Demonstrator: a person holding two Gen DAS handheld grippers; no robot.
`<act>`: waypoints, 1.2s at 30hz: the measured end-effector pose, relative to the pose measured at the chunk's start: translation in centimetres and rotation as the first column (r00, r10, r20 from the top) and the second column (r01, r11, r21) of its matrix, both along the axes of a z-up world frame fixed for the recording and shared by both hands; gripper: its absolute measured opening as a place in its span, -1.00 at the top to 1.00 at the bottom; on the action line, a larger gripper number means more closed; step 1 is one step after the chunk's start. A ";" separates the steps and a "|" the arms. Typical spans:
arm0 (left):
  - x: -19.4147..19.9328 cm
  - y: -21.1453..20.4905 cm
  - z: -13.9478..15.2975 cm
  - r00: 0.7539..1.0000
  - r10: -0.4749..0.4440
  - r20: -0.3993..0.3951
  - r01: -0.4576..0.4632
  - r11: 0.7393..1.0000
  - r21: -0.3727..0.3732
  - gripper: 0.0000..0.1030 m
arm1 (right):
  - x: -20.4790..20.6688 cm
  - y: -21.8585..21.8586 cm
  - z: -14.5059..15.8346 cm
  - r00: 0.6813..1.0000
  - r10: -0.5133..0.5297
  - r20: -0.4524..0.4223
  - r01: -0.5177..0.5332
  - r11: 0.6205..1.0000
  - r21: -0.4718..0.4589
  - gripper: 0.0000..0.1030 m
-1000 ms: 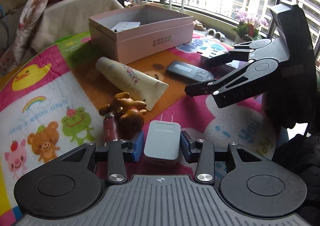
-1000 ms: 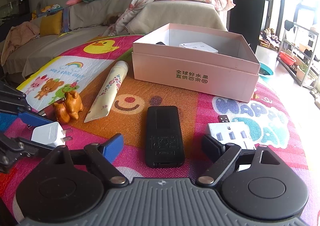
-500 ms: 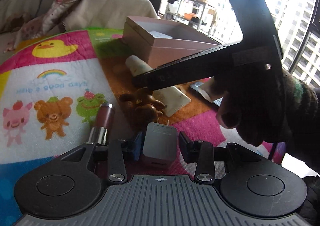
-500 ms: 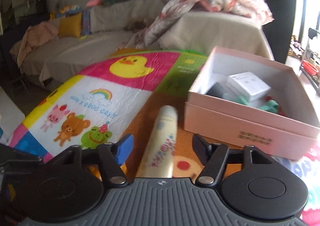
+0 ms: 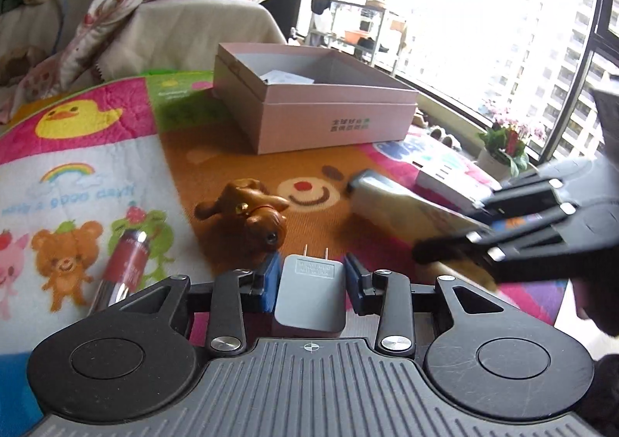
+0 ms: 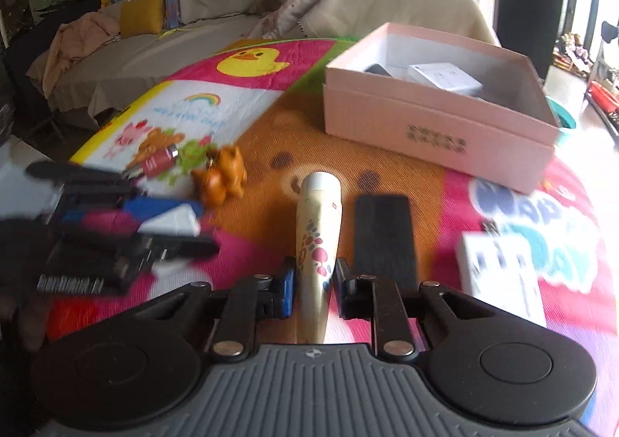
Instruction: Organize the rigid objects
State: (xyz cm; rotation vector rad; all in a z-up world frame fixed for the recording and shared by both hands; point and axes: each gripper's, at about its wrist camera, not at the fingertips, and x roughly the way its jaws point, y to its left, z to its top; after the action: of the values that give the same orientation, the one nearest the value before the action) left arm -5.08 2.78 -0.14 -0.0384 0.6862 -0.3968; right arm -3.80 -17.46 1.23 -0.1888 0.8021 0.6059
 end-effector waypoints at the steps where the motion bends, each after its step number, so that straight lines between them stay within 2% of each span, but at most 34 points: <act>1: 0.4 -0.3 0.0 1.000 -0.002 0.001 0.002 1.000 0.001 0.23 | -0.5 -0.5 0.0 1.000 -0.002 0.003 0.002 1.000 -0.001 0.61; 6: 0.5 -1.6 0.0 1.000 -0.008 0.009 0.008 0.998 0.056 0.24 | -1.4 -0.8 -0.3 0.999 -0.006 0.045 0.007 1.000 -0.010 0.55; 8: 0.2 -1.5 0.0 1.000 -0.009 0.006 0.008 0.998 0.062 0.24 | -1.2 -0.4 -0.3 0.997 -0.013 0.071 0.015 1.000 -0.021 0.35; 10: -0.2 -1.3 0.0 1.000 -0.012 0.002 0.012 0.998 0.060 0.23 | -1.1 0.3 -0.3 0.991 -0.018 0.133 0.024 0.999 -0.044 0.05; 12: -0.5 -1.2 0.1 1.000 -0.011 -0.002 0.011 0.998 0.061 0.22 | -1.4 1.1 -0.5 0.977 -0.009 0.212 0.029 0.995 -0.094 -0.07; 15: -0.6 -1.3 0.1 1.000 -0.006 -0.003 0.006 0.998 0.069 0.22 | -1.6 1.7 -1.0 0.963 0.017 0.268 0.023 0.989 -0.144 -0.09; 20: -0.7 -1.8 0.3 1.000 -0.011 -0.017 0.013 0.996 0.093 0.20 | -1.8 0.6 -1.0 0.974 -0.002 0.226 0.020 0.997 -0.078 -0.05; 22: -0.9 -2.0 0.3 1.000 -0.012 -0.014 0.013 0.995 0.102 0.20 | -1.7 0.1 -0.9 0.980 -0.011 0.197 0.020 0.999 -0.045 0.11; 24: -1.0 -2.0 0.2 1.000 -0.009 -0.010 0.010 0.995 0.102 0.20 | -1.8 -0.1 -0.9 0.981 -0.015 0.192 0.022 0.999 -0.037 0.15; 29: -1.4 -2.1 0.2 1.000 -0.014 0.004 0.013 0.992 0.122 0.26 | -1.7 0.0 -1.0 0.982 -0.010 0.186 0.013 1.000 -0.017 0.14; 32: -1.8 -1.8 0.3 0.999 -0.032 0.000 0.032 0.995 0.090 0.27 | -1.7 -0.2 -0.7 0.984 -0.013 0.178 0.014 1.000 -0.003 0.15; 35: -2.0 -1.7 0.0 0.999 -0.039 0.015 0.038 0.995 0.090 0.25 | -1.9 -1.4 0.3 0.969 -0.067 0.238 0.065 0.998 0.018 0.10; 36: -2.0 -1.8 0.0 0.999 -0.038 0.018 0.037 0.995 0.090 0.25 | -1.9 -2.0 0.6 0.959 -0.098 0.265 0.096 0.995 0.021 0.01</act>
State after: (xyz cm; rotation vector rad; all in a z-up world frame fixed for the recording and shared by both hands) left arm -7.06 1.01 -0.16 0.0634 0.6849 -0.4016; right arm -5.73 -19.43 1.83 -0.2166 0.5454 0.4788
